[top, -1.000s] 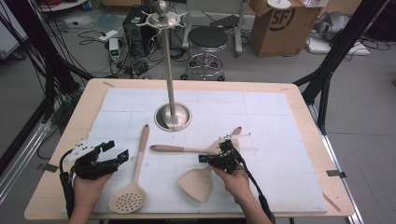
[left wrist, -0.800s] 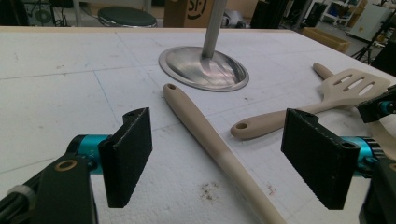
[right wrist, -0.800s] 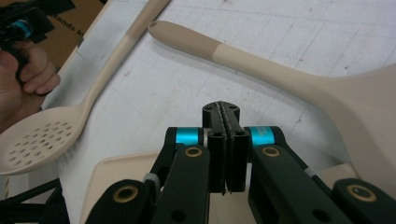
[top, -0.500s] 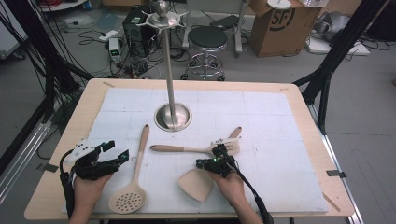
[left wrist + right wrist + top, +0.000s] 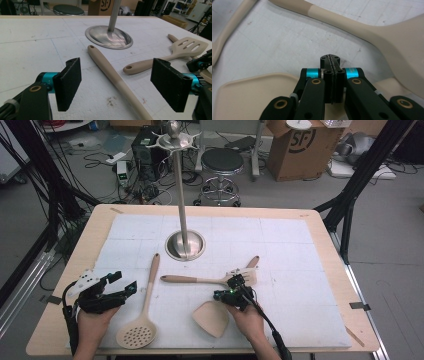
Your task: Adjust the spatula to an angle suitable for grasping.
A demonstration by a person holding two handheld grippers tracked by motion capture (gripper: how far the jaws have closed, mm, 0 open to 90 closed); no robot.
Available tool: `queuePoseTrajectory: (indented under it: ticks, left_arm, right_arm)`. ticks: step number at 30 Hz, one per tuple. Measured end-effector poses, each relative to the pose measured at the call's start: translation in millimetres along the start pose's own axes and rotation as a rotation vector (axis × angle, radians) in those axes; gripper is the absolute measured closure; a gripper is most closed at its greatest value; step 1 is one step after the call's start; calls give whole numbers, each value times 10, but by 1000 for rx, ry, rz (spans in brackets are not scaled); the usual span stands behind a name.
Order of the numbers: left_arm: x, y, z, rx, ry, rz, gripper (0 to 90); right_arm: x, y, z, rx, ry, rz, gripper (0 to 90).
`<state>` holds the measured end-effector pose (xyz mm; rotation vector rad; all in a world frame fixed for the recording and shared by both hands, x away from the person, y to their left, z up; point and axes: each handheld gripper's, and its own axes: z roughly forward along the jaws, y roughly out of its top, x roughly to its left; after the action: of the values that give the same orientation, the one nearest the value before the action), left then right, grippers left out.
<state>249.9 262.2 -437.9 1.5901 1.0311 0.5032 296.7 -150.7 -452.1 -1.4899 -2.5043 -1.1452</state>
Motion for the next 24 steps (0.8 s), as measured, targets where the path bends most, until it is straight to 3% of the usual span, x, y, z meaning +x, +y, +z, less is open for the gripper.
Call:
queuePoseTrajectory:
  ticks: [6,13,24]
  left_arm:
    - [14,-9,-42,-5,8,-6,252]
    - [22,-17,-51,-3,14,-10,253]
    - [8,-20,-36,4,14,-2,253]
  right_arm:
    - [-23,-12,-64,21,-36,-16,900]
    - [-154,-82,-227,37,-66,-15,900]
    - [-376,-217,-439,29,-75,22,900]
